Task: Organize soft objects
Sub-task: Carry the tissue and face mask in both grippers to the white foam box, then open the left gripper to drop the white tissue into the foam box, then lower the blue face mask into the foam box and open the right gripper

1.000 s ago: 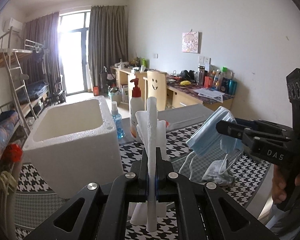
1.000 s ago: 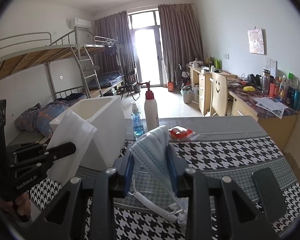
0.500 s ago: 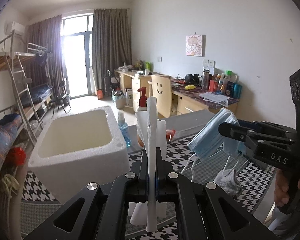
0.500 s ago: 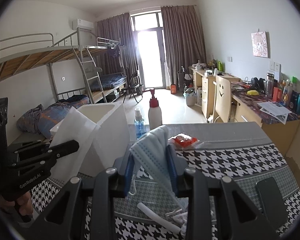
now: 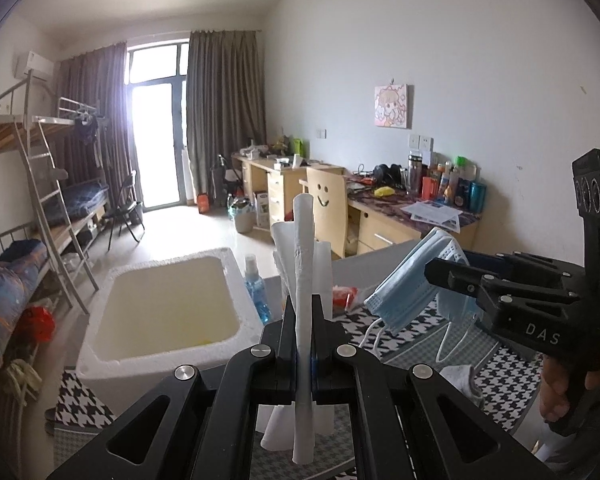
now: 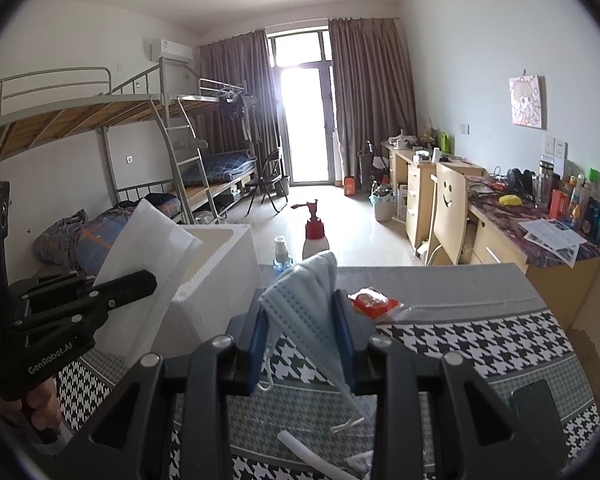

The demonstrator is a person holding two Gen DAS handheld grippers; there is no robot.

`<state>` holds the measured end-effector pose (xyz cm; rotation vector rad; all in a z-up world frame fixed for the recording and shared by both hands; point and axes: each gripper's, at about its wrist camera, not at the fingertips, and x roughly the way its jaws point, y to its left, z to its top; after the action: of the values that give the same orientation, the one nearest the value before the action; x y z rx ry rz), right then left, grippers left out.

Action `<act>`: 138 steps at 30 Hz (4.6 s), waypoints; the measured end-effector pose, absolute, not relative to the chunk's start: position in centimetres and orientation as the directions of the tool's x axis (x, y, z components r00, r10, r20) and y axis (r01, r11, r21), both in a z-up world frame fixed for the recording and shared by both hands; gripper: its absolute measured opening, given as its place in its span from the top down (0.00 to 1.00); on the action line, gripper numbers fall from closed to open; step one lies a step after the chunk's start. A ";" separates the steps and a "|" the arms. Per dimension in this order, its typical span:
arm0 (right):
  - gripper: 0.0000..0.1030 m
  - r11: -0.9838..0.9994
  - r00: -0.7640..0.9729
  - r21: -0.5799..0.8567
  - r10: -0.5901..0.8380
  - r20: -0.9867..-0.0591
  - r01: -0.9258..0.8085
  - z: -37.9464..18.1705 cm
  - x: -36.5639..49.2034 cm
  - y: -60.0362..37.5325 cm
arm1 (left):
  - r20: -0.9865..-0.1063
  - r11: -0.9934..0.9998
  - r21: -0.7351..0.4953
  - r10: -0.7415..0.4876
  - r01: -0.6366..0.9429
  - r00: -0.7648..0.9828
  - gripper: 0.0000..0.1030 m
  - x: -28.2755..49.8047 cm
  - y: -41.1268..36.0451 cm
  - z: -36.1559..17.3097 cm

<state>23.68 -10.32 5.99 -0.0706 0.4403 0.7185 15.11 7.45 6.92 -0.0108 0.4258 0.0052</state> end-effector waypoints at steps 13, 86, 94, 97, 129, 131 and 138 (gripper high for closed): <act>0.65 0.734 0.663 0.055 0.640 -0.388 -0.676 7.8 24.0 -8.7 | -0.375 0.999 0.016 0.047 -0.044 0.926 0.96 15.9 8.5 8.6; 0.65 0.643 0.589 0.022 0.714 -0.378 -0.765 10.8 26.9 -0.8 | -0.455 0.923 -0.004 0.340 -0.384 0.823 0.04 20.0 18.6 6.3; 0.65 0.612 0.562 0.015 0.734 -0.381 -0.790 11.0 26.4 0.4 | -0.445 0.908 -0.013 0.371 -0.420 0.815 0.01 18.6 19.3 6.8; 0.65 0.601 0.550 0.015 0.741 -0.385 -0.799 10.9 26.3 0.9 | -0.438 0.900 -0.015 0.385 -0.435 0.812 0.01 17.9 19.8 6.9; 0.65 0.524 0.464 0.012 0.765 -0.447 -0.852 10.0 26.1 5.2 | -0.433 0.867 -0.033 0.437 -0.498 0.789 0.01 13.4 22.0 5.4; 0.65 0.521 0.459 0.013 0.763 -0.456 -0.853 9.8 26.3 5.5 | -0.433 0.864 -0.035 0.440 -0.502 0.787 0.01 13.4 21.9 5.4; 0.65 0.516 0.447 0.007 0.748 -0.491 -0.857 9.1 26.8 6.4 | -0.438 0.861 -0.033 0.445 -0.508 0.781 0.01 13.0 22.0 5.0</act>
<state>26.85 6.39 9.05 -0.2578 0.4698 1.0070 13.00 21.96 5.00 -0.1528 0.4343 0.5167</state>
